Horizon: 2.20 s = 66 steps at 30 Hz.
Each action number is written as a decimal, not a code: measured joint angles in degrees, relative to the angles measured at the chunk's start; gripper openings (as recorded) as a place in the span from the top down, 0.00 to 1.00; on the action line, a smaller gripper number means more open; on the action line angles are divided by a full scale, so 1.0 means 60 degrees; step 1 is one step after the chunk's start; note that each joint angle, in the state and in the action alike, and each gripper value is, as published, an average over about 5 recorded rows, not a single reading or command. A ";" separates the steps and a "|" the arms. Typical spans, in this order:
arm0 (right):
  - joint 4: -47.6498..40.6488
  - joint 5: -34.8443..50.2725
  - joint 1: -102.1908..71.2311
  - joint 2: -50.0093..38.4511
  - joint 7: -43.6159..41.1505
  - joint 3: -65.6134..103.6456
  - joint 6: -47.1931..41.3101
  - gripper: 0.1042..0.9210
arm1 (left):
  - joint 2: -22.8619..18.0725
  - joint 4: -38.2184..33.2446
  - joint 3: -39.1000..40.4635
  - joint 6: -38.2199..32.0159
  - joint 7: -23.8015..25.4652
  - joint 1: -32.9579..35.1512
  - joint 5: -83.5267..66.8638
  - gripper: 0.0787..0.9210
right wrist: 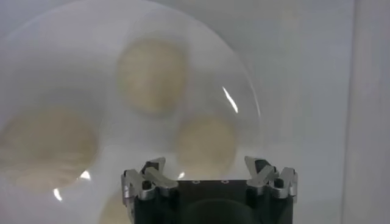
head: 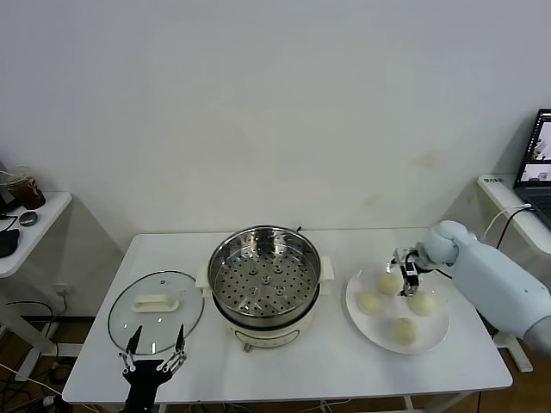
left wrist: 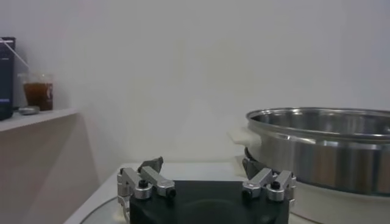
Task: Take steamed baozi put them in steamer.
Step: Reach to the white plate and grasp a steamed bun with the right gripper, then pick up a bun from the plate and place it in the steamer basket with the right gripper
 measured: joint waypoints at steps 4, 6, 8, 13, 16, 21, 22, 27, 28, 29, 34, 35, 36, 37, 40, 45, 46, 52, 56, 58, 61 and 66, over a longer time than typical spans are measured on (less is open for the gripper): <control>-0.0170 -0.0007 0.0040 0.0145 -0.0018 -0.0113 -0.0007 0.22 | -0.0005 -0.0005 -0.0042 -0.0019 0.0000 0.0012 -0.0001 0.12; -0.0216 -0.0012 0.0059 0.0184 -0.0021 -0.0160 -0.0016 0.29 | -0.0009 -0.0009 -0.0054 -0.0027 -0.0001 0.0010 -0.0002 0.12; -0.0256 -0.0020 0.0085 0.0215 -0.0024 -0.0204 -0.0026 0.36 | -0.0013 -0.0010 -0.0059 -0.0030 -0.0001 0.0007 -0.0003 0.12; -0.0300 -0.0003 0.0173 0.0235 -0.0045 -0.0306 -0.0025 0.54 | -0.0017 -0.0012 -0.0062 -0.0031 -0.0002 -0.0009 -0.0007 0.12; -0.0259 0.0068 0.0262 0.0194 -0.0094 -0.0398 -0.0005 0.59 | -0.0017 -0.0018 -0.0067 -0.0031 -0.0002 -0.0005 -0.0021 0.12; 0.0011 0.0300 0.0535 -0.0010 -0.0196 -0.0636 0.0034 0.59 | 0.0005 -0.0028 -0.0068 -0.0029 0.0009 -0.0008 -0.0064 0.12; 0.0104 0.0374 0.0624 -0.0080 -0.0222 -0.0705 0.0049 0.59 | 0.0013 -0.0029 -0.0065 -0.0027 0.0015 -0.0015 -0.0078 0.12; 0.0720 0.0933 0.1396 -0.0531 -0.0389 -0.1193 0.0166 0.59 | 0.0060 -0.0033 -0.0033 -0.0021 0.0037 -0.0078 -0.0155 0.12; 0.0849 0.1079 0.1618 -0.0608 -0.0434 -0.1323 0.0202 0.59 | 0.0071 -0.0033 -0.0023 -0.0020 0.0039 -0.0095 -0.0170 0.12; 0.0971 0.1240 0.1868 -0.0672 -0.0485 -0.1462 0.0243 0.58 | 0.0081 -0.0033 -0.0012 -0.0020 0.0042 -0.0113 -0.0182 0.12; 0.1415 0.2146 0.3344 -0.0735 -0.0773 -0.2230 0.0529 0.58 | 0.0135 -0.0080 0.0040 -0.0019 0.0050 -0.0199 -0.0229 0.12; 0.1490 0.2340 0.3661 -0.0690 -0.0828 -0.2398 0.0609 0.58 | 0.0152 -0.0101 0.0043 -0.0019 0.0052 -0.0207 -0.0239 0.12; 0.1567 0.2544 0.3981 -0.0623 -0.0885 -0.2576 0.0698 0.58 | 0.0171 -0.0120 0.0038 -0.0018 0.0053 -0.0211 -0.0249 0.12; 0.1641 0.2745 0.4283 -0.0538 -0.0941 -0.2752 0.0791 0.58 | 0.0190 -0.0138 0.0028 -0.0018 0.0054 -0.0213 -0.0260 0.12; 0.1840 0.3333 0.5069 -0.0177 -0.1058 -0.3277 0.1094 0.58 | 0.0241 -0.0189 -0.0030 -0.0011 0.0056 -0.0221 -0.0303 0.12; 0.2036 0.4097 0.5907 0.0741 -0.1108 -0.4115 0.1658 0.58 | 0.0258 -0.0294 -0.0158 0.0005 0.0069 -0.0211 -0.0337 0.12; 0.2054 0.4214 0.6027 0.0961 -0.1101 -0.4277 0.1781 0.58 | 0.0254 -0.0319 -0.0184 0.0006 0.0074 -0.0203 -0.0340 0.12; 0.2053 0.4566 0.6481 0.2297 -0.0955 -0.5157 0.2610 0.58 | 0.0186 -0.0474 -0.0353 0.0009 0.0099 -0.0152 -0.0399 0.12; 0.1938 0.4418 0.6571 0.3035 -0.0804 -0.5631 0.3294 0.58 | 0.0126 -0.0587 -0.0458 0.0010 0.0118 -0.0087 -0.0427 0.12; 0.1839 0.4215 0.6557 0.3342 -0.0715 -0.5818 0.3668 0.57 | 0.0099 -0.0637 -0.0512 0.0010 0.0129 -0.0058 -0.0440 0.12; 0.1633 0.3791 0.6462 0.3744 -0.0559 -0.6022 0.4238 0.57 | 0.0063 -0.0690 -0.0583 0.0010 0.0136 -0.0037 -0.0450 0.12; 0.1160 0.2943 0.6199 0.4247 -0.0294 -0.6186 0.5114 0.57 | 0.0033 -0.0695 -0.0660 0.0008 0.0138 -0.0048 -0.0454 0.12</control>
